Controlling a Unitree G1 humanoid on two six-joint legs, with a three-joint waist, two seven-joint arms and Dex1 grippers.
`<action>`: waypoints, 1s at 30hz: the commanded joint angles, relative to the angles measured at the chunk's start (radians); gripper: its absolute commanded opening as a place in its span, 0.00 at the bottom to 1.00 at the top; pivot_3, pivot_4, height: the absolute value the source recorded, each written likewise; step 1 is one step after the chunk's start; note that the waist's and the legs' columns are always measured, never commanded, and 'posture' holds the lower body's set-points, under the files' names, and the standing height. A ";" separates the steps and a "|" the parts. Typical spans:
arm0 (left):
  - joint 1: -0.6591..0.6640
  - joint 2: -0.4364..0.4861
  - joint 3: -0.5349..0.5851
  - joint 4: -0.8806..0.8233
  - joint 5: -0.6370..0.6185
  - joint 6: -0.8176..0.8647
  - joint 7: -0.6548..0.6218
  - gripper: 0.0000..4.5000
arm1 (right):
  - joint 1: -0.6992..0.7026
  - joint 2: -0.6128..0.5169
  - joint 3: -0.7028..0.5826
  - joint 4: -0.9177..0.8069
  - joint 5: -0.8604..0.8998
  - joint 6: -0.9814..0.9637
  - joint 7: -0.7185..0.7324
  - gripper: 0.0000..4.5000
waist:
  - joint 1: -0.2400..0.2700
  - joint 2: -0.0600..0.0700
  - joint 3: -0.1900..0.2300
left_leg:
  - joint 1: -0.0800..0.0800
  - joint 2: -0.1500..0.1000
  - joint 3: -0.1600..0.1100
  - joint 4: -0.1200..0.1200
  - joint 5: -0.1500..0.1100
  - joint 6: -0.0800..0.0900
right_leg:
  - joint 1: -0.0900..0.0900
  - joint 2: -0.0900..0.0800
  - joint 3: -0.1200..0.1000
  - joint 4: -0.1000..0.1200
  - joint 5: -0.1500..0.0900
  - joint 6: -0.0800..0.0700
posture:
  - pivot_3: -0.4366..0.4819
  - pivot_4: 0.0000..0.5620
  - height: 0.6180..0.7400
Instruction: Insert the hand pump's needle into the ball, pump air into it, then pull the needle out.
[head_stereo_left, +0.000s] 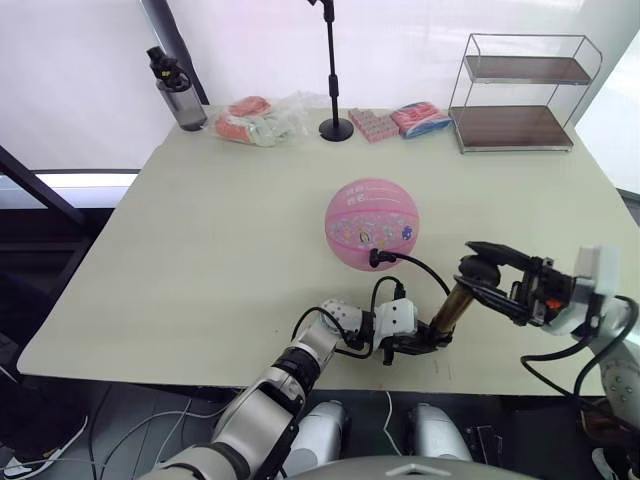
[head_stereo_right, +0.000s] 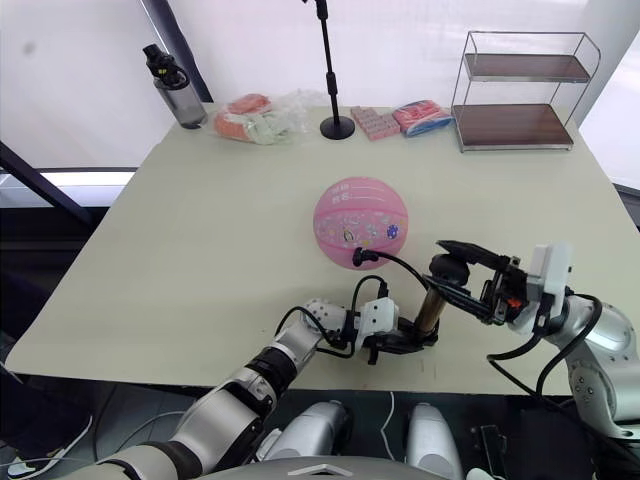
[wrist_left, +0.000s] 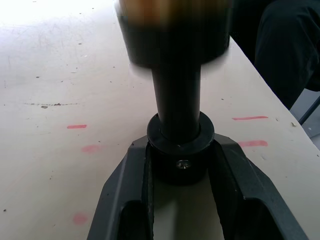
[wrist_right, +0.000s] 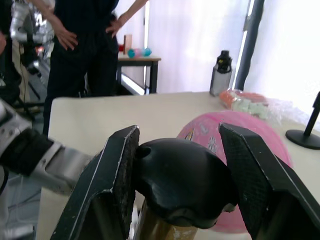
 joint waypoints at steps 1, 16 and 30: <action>0.036 0.012 -0.027 0.039 0.034 0.028 -0.001 0.24 | 0.046 0.015 0.090 0.144 -0.124 -0.066 0.036 0.47 | -0.003 0.000 -0.001 | 0.000 0.000 0.000 0.000 0.000 0.000 | 0.000 0.000 0.000 0.000 0.000 0.000 | 0.48 0.27 0.96; 0.037 0.012 -0.026 0.035 0.030 0.033 0.000 0.24 | -0.007 -0.054 0.025 0.037 0.027 -0.017 0.010 0.47 | -0.012 0.000 -0.007 | 0.000 0.000 -0.001 0.000 0.000 0.000 | 0.001 0.000 0.000 -0.001 0.000 0.000 | 0.48 0.27 0.96; 0.030 0.011 -0.028 0.045 0.031 0.030 -0.001 0.24 | -0.148 -0.230 -0.243 -0.149 0.364 0.260 -0.090 0.47 | -0.004 0.005 0.005 | -0.005 -0.002 -0.001 0.000 0.000 0.000 | -0.001 -0.003 -0.001 -0.001 0.000 0.000 | 0.48 0.27 0.96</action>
